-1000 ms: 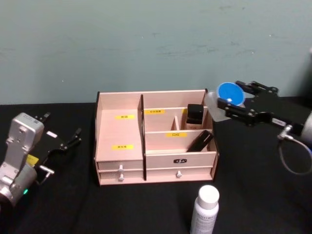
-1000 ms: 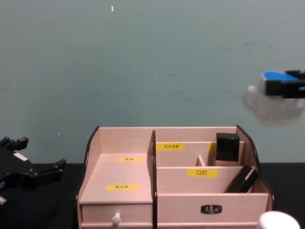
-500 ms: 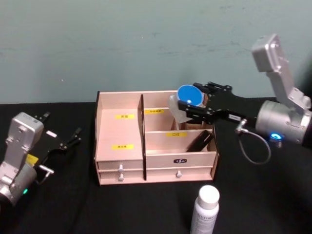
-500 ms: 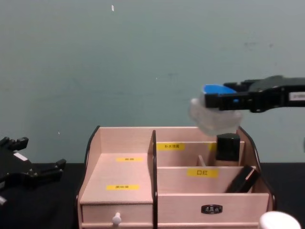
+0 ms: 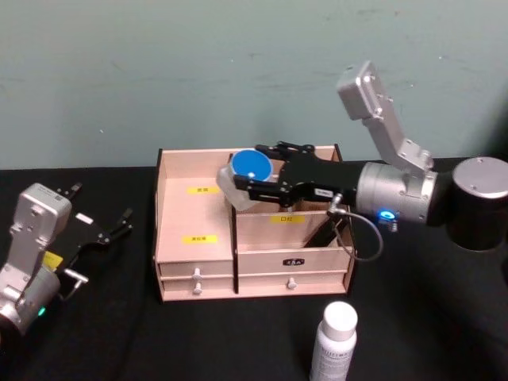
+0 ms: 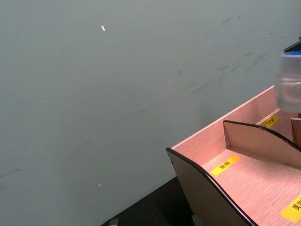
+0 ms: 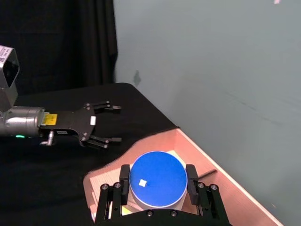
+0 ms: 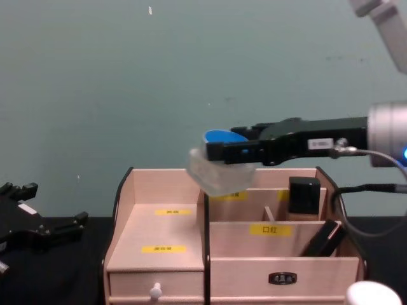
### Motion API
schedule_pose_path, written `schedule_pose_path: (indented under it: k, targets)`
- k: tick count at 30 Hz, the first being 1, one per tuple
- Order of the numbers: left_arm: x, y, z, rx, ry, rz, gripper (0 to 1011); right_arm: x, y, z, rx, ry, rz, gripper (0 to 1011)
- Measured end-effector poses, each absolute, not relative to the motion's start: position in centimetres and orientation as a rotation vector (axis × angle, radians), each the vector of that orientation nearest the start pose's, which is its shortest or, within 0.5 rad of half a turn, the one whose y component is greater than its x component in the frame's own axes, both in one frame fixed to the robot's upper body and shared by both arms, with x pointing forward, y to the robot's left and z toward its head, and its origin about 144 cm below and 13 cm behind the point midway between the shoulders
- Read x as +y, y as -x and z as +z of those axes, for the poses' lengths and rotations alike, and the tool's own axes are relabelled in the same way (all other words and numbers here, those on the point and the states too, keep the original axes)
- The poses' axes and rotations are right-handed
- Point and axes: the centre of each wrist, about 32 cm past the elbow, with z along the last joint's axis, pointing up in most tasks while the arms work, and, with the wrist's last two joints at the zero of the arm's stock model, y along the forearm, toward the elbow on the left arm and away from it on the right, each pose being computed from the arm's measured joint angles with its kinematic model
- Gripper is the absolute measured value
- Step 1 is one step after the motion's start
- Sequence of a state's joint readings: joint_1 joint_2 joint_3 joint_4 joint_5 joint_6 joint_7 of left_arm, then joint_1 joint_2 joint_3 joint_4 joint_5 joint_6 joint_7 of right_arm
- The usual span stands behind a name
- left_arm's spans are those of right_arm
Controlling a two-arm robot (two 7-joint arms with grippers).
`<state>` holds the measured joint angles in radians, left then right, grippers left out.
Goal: Pick up the facial cleanser and watermelon frost from the table and place them into the tiered storage box.
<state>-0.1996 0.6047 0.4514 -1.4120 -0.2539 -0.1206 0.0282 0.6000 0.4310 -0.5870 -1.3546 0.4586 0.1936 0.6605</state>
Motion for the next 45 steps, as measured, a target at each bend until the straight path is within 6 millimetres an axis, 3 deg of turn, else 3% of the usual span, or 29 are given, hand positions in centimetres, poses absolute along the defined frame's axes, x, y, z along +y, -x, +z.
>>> schedule_pose_path:
  k: [20, 45]
  targets:
    - [31.0, -48.9, 114.0, -0.285, -0.304, 1.248, 1001, -17.0, -61.6, 123.9, -0.038, 0.222, -0.376, 715]
    - [31.0, -48.9, 114.0, -0.285, -0.304, 1.248, 1001, -16.1, -62.8, 121.8, 0.025, 0.287, -0.388, 715]
